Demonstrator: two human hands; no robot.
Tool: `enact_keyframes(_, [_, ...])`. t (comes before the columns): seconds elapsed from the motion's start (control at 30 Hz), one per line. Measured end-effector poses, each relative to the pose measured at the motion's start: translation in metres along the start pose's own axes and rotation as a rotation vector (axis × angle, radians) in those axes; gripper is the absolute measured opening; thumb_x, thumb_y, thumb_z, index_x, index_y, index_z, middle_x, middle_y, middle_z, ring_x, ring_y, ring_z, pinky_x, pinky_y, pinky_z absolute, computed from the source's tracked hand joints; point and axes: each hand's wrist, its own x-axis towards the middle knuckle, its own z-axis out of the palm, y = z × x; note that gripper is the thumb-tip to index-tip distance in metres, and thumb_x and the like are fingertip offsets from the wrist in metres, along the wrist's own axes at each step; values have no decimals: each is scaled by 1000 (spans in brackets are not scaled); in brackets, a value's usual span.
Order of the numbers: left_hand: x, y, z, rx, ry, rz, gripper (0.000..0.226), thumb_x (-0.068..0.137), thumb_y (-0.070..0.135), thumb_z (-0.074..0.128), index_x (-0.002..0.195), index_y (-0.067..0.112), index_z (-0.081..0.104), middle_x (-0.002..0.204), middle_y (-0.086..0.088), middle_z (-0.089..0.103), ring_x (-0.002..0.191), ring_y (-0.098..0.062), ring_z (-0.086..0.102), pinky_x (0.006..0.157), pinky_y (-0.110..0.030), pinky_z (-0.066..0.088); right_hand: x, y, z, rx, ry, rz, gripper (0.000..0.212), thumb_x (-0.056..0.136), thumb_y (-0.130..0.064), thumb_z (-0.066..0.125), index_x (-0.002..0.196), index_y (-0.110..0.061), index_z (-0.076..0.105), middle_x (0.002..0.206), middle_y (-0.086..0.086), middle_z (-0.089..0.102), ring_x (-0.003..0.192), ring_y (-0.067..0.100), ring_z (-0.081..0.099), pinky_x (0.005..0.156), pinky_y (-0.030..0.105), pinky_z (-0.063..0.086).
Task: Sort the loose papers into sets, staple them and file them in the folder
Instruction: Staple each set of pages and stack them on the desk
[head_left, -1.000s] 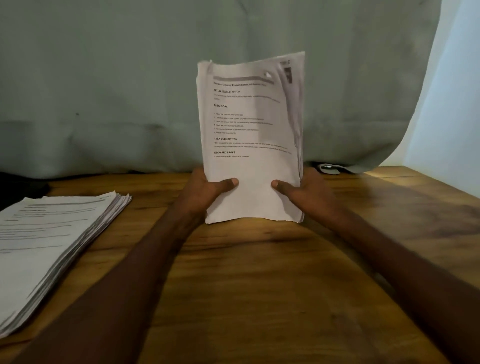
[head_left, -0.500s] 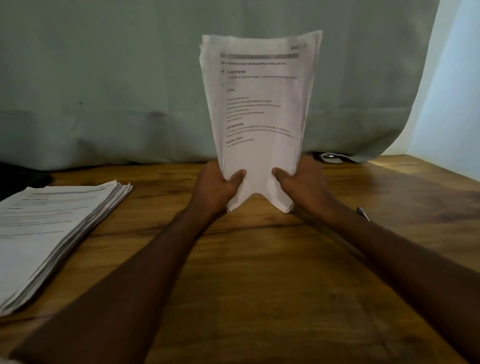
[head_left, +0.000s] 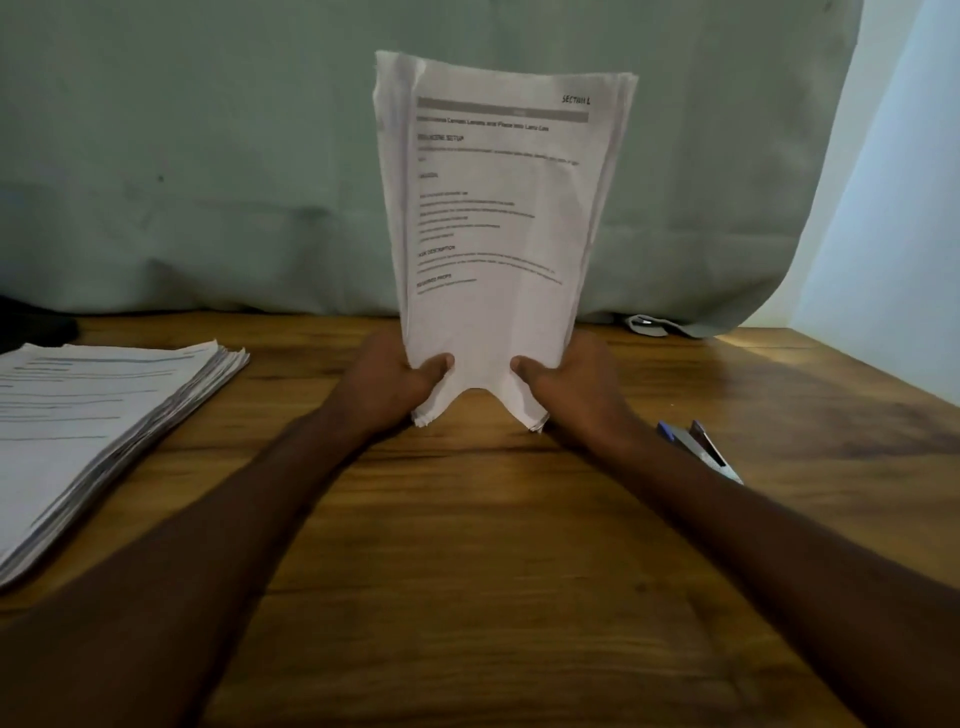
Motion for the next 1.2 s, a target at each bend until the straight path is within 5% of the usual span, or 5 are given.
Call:
enact_keyframes(0.17, [12, -2, -9, -52, 9, 21, 47, 96, 25, 73, 141, 17, 60, 124, 9, 63, 111, -9, 62, 78, -9, 46, 6, -14, 9, 145, 139, 83, 32, 94, -26, 71, 125, -16, 70, 94, -21, 67, 81, -10, 66, 61, 2, 46])
enact_keyframes(0.4, [13, -10, -27, -32, 21, -48, 43, 96, 25, 74, 136, 14, 62, 120, -2, 71, 107, -17, 68, 92, -30, 53, 2, -40, 40, 237, 199, 85, 33, 100, -27, 63, 130, -14, 67, 110, -7, 69, 95, 10, 66, 87, 41, 59])
enact_keyframes(0.53, [10, -14, -23, -16, 54, -36, 36, 96, 25, 73, 130, 26, 62, 101, 23, 61, 89, 6, 60, 75, -11, 45, -4, -28, 27, 230, 120, 36, 36, 100, -27, 65, 134, -15, 65, 115, -8, 70, 99, 4, 67, 90, 37, 59])
enact_keyframes(1.0, [15, -15, -17, 24, 111, -2, 39, 98, 24, 70, 136, 18, 62, 106, 19, 63, 85, 16, 61, 67, -1, 44, 5, -20, 28, 137, 81, -53, 37, 102, -27, 62, 134, -9, 65, 120, 2, 72, 102, 11, 68, 72, 11, 53])
enact_keyframes(1.2, [11, -15, -20, 87, 75, -15, 32, 100, 24, 67, 128, 8, 68, 112, 5, 68, 103, -17, 67, 81, -17, 53, 4, -15, 27, 170, -52, 54, 38, 101, -30, 64, 133, -11, 65, 115, 1, 71, 100, 14, 69, 73, 21, 53])
